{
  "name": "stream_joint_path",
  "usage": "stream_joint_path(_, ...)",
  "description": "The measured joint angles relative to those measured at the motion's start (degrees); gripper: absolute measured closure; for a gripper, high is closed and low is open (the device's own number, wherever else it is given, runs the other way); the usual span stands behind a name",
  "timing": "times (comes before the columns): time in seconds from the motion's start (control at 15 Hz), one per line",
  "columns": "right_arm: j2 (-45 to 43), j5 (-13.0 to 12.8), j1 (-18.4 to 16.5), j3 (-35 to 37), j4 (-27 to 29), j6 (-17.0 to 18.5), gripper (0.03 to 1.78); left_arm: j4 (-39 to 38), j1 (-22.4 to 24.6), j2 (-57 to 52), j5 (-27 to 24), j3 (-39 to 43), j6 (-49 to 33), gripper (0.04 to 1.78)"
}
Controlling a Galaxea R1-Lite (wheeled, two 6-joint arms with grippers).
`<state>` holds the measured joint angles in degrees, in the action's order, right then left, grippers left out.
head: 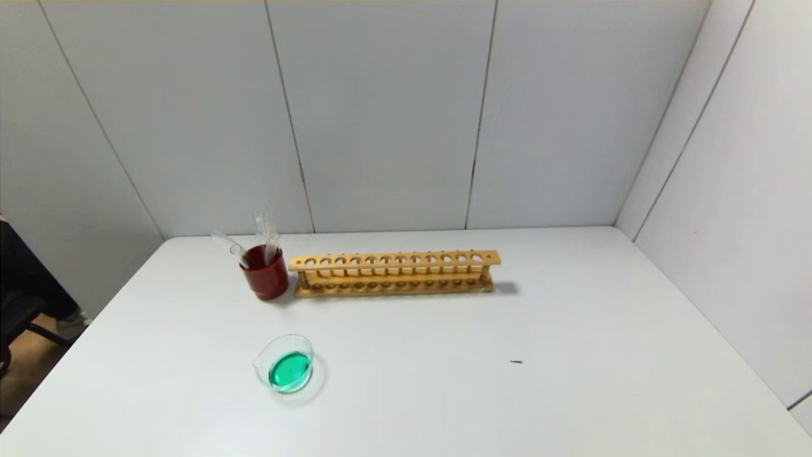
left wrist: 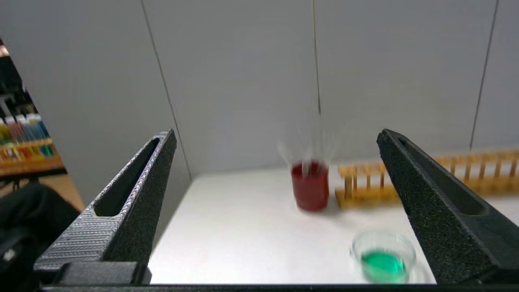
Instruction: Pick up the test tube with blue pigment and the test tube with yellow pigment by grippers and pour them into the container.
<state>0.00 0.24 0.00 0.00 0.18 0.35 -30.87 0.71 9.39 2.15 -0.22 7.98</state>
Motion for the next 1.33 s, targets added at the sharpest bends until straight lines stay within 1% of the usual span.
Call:
stream_joint_path(0.13, 0.0, 0.0, 0.0, 0.0, 0.0, 0.0, 0.06, 13.1, -0.2, -4.5, -0.5, 0.1, 0.2, 0.08)
stream_joint_path(0.27, 0.0, 0.0, 0.0, 0.0, 0.0, 0.0, 0.06, 25.6, -0.3, -7.2, -2.5, 0.1, -1.8, 0.08)
stream_joint_path(0.33, 0.0, 0.0, 0.0, 0.0, 0.0, 0.0, 0.06, 29.6, -0.4, -8.0, -3.1, 0.1, -1.4, 0.08)
stream_joint_path(0.4, 0.0, 0.0, 0.0, 0.0, 0.0, 0.0, 0.06, 31.9, -0.4, -8.6, -3.5, 0.0, -1.5, 0.08)
stream_joint_path(1.33, 0.0, 0.0, -0.1, 0.0, 0.0, -0.1, 0.06, 32.4, -0.5, -9.5, -4.5, -0.1, -2.0, 0.08)
